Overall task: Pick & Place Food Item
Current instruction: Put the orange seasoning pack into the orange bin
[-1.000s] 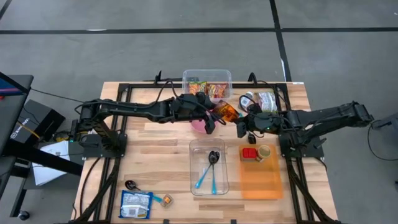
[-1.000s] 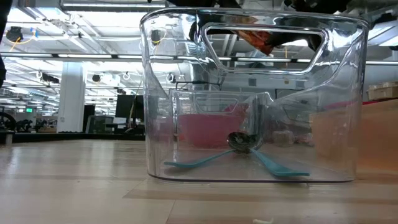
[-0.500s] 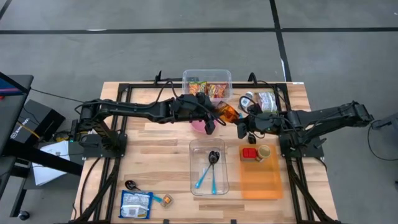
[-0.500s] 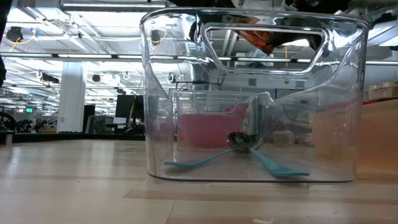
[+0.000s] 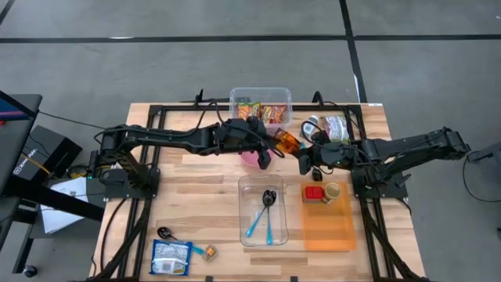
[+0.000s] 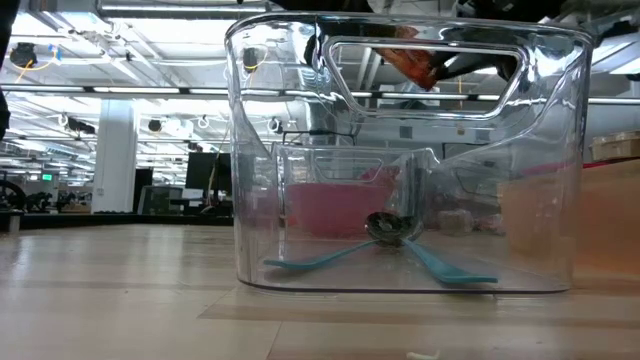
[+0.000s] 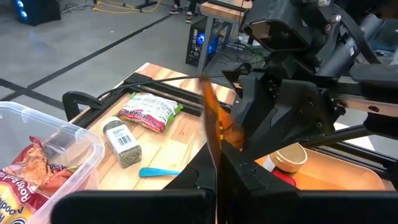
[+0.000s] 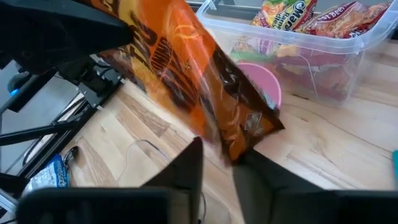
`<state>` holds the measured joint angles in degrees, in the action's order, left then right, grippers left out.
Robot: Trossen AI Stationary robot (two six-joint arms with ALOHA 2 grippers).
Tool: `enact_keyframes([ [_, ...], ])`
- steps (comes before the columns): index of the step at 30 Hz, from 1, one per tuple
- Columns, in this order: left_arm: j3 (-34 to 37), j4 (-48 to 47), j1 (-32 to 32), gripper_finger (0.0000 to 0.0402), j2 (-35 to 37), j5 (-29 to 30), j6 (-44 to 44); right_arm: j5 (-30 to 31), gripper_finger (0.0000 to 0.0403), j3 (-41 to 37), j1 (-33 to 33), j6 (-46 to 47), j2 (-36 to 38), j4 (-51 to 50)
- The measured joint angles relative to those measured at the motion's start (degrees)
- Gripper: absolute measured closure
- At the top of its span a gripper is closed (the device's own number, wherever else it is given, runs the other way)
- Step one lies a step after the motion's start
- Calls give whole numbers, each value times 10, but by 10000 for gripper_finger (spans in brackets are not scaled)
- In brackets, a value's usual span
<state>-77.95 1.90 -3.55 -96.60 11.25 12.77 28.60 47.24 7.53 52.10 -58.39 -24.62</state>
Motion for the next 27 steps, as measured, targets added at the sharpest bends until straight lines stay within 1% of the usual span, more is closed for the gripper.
enact_keyframes([
  [5,0,-6,0,401,0,-1,-3,-2,241,0,0,28,0,-50],
  [9,0,-31,1,401,0,-39,-4,-3,187,-1,7,35,11,-76],
  [12,0,-57,11,401,0,-69,-5,0,163,0,12,39,31,-86],
  [17,-2,-70,44,401,0,-116,-13,17,159,0,8,41,78,-103],
  [24,-17,-75,108,401,0,-118,-25,17,169,0,-11,34,129,-119],
  [27,-34,-86,126,401,0,-102,-29,16,172,0,-20,23,141,-118],
])
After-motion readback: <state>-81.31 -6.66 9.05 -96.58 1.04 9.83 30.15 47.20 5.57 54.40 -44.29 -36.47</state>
